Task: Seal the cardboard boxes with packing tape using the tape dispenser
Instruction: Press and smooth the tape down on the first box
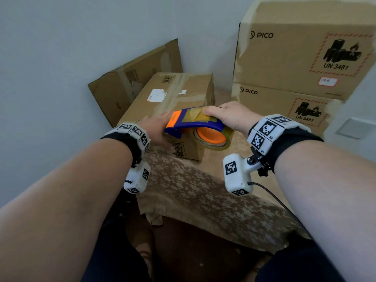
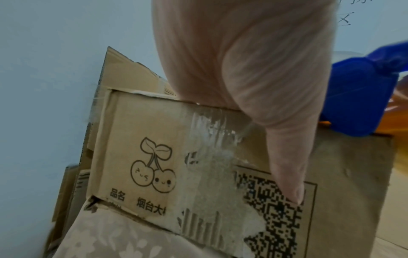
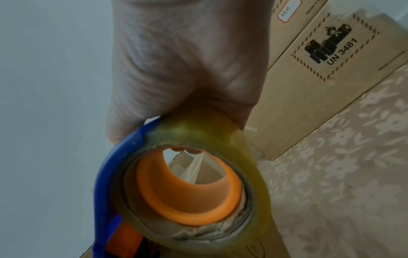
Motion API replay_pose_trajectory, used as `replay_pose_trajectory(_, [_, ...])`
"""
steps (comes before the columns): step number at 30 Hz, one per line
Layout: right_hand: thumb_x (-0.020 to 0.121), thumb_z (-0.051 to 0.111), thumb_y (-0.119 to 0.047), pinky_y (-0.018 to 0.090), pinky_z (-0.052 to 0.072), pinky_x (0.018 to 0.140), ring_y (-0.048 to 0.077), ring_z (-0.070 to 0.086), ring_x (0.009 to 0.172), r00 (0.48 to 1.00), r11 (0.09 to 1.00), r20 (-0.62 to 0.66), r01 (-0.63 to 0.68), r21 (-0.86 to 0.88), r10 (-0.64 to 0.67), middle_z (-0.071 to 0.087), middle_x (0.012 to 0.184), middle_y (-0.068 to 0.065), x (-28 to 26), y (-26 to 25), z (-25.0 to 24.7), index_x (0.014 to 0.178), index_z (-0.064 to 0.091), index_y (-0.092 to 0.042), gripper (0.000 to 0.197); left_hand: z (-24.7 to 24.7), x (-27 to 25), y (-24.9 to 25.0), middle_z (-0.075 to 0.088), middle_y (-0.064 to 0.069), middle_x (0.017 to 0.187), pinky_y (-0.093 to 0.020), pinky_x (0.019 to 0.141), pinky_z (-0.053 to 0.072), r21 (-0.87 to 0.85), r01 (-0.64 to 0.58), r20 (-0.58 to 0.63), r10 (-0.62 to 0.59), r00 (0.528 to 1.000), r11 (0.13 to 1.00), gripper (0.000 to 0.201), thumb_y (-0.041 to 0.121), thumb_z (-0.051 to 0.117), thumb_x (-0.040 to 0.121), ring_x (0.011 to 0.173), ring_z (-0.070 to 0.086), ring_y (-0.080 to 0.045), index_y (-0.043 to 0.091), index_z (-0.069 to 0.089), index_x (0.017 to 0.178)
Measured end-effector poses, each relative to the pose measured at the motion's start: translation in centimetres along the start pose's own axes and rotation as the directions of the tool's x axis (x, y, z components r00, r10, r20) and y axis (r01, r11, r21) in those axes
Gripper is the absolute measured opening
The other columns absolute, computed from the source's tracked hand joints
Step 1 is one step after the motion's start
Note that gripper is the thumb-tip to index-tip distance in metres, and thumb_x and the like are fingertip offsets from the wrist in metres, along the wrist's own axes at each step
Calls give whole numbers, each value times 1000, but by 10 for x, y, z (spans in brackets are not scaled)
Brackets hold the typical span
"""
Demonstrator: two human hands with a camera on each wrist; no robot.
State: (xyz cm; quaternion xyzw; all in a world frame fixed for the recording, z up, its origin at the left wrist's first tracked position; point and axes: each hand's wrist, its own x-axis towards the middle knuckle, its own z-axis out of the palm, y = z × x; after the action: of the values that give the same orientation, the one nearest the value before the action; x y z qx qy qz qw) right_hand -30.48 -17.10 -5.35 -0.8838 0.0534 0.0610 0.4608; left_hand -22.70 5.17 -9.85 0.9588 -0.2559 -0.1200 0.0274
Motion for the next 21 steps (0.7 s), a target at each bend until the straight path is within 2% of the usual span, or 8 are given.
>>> replay_pose_trajectory(3, [81,63,-49,29,37,64,19,51,67,999,999,-11,31,14,-31,56,72,7,1,3,-8,79,62,-16,33,-1,3,1,43,7,143,-52,105,34,-8,-3,0,3,1000,1000,120,57,85,54,129,45,-23,38,11,147])
replay_pose_trajectory(5, [79,66,-49,28,37,64,18,50,66,999,999,-17,43,19,-42,56,70,5,2,5,-14,77,63,-17,32,-1,7,0,44,7,143,-51,105,36,-8,4,19,-4,1000,1000,123,62,83,50,128,46,-22,40,11,147])
replay_pose_trajectory(7, [79,67,-48,28,36,64,18,49,65,998,999,-31,52,15,-52,55,68,5,3,9,-22,73,61,-17,32,-1,8,0,34,5,152,-50,110,32,14,23,41,-24,999,1000,128,64,81,51,134,39,-20,36,7,151])
replay_pose_trajectory(10, [80,65,-51,30,34,65,20,48,65,998,999,-35,46,-22,-47,53,67,5,1,19,-36,68,57,-18,36,-2,9,3,12,2,160,-44,117,22,64,64,50,-68,996,996,126,54,81,63,142,27,-20,24,-2,153])
replay_pose_trajectory(13, [81,63,-51,29,35,63,19,49,66,999,999,-23,38,-24,-38,55,69,5,-2,30,-47,78,64,-16,36,-3,7,7,8,1,161,-40,118,20,87,62,48,-66,997,994,124,50,81,66,143,24,-19,21,-2,153])
replay_pose_trajectory(15, [82,62,-52,29,35,61,19,49,63,999,999,-16,35,-33,-36,55,65,4,-3,34,-51,78,64,-16,36,-3,7,8,7,2,161,-39,118,20,92,59,49,-64,997,994,124,49,81,66,143,23,-18,20,-3,153])
replay_pose_trajectory(19, [82,61,-54,28,36,60,17,49,58,1000,999,-14,17,-44,-17,54,60,1,-2,40,-52,75,62,-16,38,-6,6,12,7,2,161,-43,117,20,115,63,61,-71,996,991,124,50,80,67,142,25,-19,20,-5,153])
replay_pose_trajectory(21, [83,61,-54,28,36,60,17,48,58,1000,999,-15,11,-40,-11,54,60,1,-3,42,-51,75,61,-16,38,-7,7,13,6,2,161,-47,118,16,138,79,70,-89,994,987,125,55,78,66,143,23,-18,21,-6,153])
